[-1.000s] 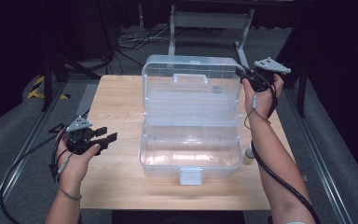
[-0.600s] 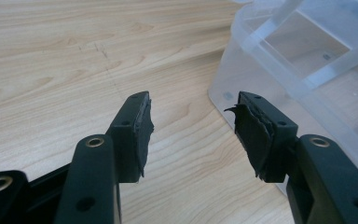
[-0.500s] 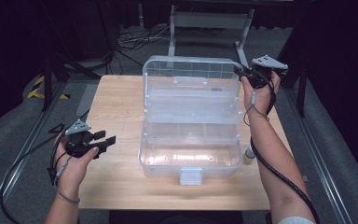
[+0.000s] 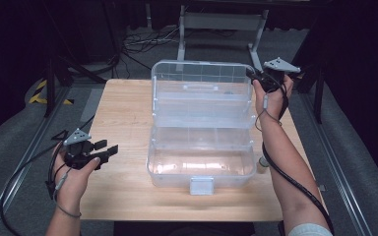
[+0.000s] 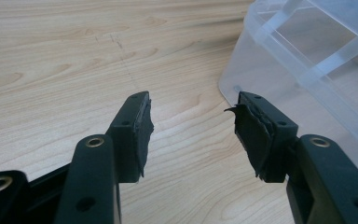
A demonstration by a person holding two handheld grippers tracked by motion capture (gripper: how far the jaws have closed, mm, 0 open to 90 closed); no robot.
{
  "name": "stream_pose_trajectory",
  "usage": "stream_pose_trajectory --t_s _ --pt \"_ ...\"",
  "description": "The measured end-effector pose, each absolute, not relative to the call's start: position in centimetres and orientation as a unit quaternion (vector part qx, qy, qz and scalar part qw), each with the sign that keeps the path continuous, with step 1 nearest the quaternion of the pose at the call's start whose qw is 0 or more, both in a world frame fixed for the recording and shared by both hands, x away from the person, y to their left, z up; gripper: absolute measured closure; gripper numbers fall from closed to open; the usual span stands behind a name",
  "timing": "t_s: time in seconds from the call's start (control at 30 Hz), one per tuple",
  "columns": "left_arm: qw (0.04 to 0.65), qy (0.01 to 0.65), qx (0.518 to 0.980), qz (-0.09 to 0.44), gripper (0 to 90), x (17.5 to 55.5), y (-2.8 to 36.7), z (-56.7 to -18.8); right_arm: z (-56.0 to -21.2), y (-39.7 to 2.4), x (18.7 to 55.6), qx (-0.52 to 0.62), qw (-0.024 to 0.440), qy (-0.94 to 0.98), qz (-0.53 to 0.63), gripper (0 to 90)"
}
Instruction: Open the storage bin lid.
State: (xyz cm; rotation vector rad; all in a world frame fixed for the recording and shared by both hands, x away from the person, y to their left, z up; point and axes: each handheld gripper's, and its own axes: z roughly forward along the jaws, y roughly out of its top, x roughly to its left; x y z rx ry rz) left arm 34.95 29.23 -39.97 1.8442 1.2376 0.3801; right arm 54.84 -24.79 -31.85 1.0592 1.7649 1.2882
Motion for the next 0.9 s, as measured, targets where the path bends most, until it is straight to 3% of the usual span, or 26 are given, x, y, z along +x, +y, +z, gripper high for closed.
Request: stream_pose_trajectory --t_s 0.9 --pt "0.421 0.512 0.735 0.142 46.7 35.8 29.5 -41.1 -33.9 -24.7 57.5 0.400 0.349 0.698 0.480 82.3"
